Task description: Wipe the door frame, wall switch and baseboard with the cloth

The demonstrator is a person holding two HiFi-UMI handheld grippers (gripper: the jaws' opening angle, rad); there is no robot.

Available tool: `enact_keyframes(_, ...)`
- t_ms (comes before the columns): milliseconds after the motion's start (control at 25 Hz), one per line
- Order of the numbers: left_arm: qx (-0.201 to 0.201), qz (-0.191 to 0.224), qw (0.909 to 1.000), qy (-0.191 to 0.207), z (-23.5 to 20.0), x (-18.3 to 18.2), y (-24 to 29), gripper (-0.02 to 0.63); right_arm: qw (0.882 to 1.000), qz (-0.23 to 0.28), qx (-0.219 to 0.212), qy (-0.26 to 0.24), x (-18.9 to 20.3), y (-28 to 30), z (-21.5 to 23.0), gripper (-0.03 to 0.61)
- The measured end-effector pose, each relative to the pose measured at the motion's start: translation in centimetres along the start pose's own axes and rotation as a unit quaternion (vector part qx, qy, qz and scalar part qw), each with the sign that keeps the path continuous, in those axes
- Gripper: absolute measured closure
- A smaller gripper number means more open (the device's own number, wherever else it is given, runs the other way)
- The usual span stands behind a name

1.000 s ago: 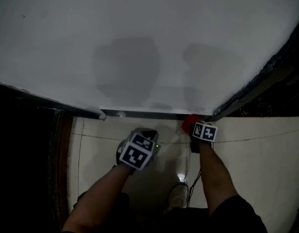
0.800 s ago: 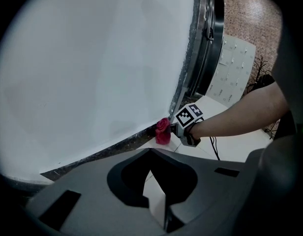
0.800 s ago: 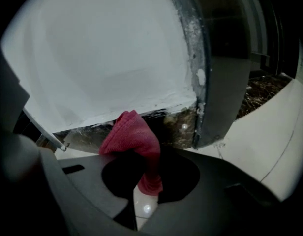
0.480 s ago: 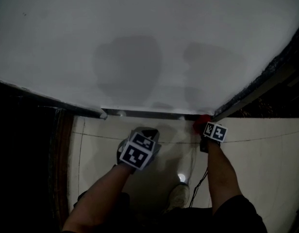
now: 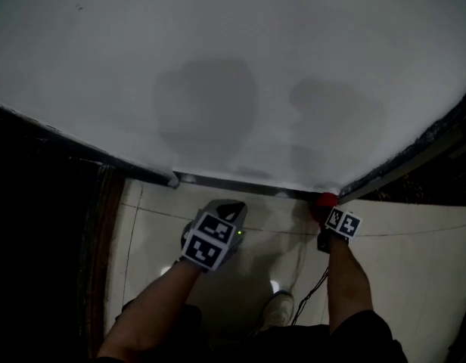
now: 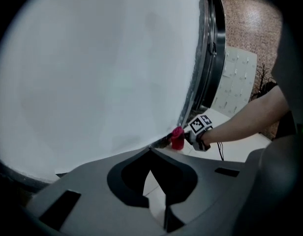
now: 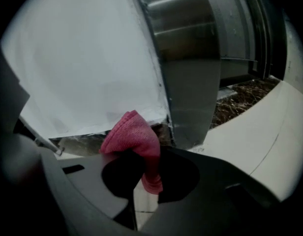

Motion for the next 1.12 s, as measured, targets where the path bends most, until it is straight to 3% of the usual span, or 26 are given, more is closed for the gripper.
enact_keyframes(160,-0.034,0.110,0.9912,-0.065,-2.2,-2.0,-7.9,0.621,0.991,0.012,-0.102,-0.087,-0.1,-9.7,-6.8,0.522)
enact_keyframes(360,-0.091,0.132,0.9830,-0.090,-3.8,-11.6,-20.2,0.621,0.981,0.095,-0.141,-0.097,-5.2,-28.4,-14.1,0.522)
enact_keyframes(640,-0.115,0.159,0.9761,-0.093,2.3,-27.3,-38.7,0.621,0.961,0.198,-0.164,-0.097,-13.9,-54.3,-20.4,0.521)
enact_keyframes(800,-0.110,0.214,0.9662,-0.091,4.2,-28.5,-37.4,0.621,0.937,0.268,-0.179,-0.134,-17.1,-57.2,-17.8,0.522)
enact_keyframes(880,-0.106,0.240,0.9611,-0.087,5.3,-26.3,-33.9,0.621,0.926,0.294,-0.180,-0.154,-17.0,-55.6,-15.0,0.522)
enact_keyframes(1000,-0.102,0.280,0.9471,-0.118,5.7,-23.2,-27.3,0.621,0.914,0.328,-0.175,-0.161,-18.0,-52.4,-9.8,0.523)
enact_keyframes(1120,-0.126,0.313,0.9343,-0.115,8.6,-27.2,-29.2,0.621,0.902,0.368,-0.183,-0.130,-21.3,-57.5,-7.9,0.526)
Point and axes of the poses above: the fingertips, and each gripper's own axes: y forward along the fingers, z to its right, x out of its underside, the point moved 5 cm from there along -y, backward along the fingers, and after that the axes turned 9 degrees about -z, right-handed, at the moved point
